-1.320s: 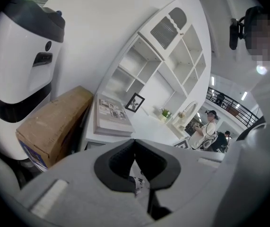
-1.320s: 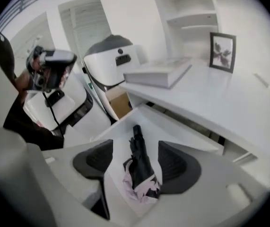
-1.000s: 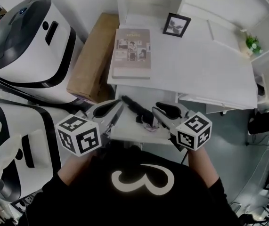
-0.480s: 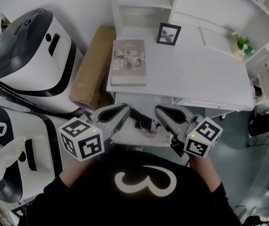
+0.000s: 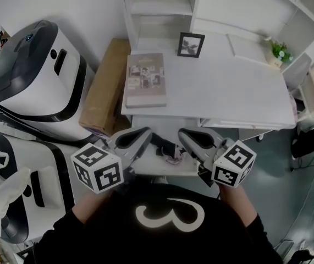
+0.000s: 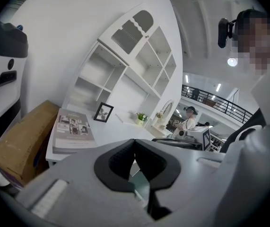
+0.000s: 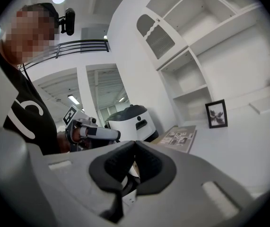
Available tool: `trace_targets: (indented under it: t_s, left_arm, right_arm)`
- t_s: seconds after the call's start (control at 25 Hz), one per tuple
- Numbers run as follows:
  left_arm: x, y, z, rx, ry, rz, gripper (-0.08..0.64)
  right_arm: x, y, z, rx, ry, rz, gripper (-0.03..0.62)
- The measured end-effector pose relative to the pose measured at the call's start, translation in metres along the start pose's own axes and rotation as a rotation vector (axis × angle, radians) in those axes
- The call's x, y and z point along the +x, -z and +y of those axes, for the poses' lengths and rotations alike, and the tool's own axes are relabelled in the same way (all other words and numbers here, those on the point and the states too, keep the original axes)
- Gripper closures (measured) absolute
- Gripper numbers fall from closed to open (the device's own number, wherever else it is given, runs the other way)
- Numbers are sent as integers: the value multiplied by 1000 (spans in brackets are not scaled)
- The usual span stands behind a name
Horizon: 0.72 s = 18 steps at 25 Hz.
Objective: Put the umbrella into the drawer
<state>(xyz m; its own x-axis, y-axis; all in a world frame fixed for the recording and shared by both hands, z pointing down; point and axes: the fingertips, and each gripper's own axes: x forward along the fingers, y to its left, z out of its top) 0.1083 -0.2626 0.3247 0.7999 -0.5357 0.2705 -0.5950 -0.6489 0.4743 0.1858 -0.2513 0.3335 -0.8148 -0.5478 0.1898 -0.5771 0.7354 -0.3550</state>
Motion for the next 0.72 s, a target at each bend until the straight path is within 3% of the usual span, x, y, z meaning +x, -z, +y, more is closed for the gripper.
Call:
trace_targets:
  t_s: [0.72]
  left_arm:
    - [-8, 10, 4, -9, -19, -16, 552]
  right_arm:
    - [0, 23, 0, 26, 12, 25, 589]
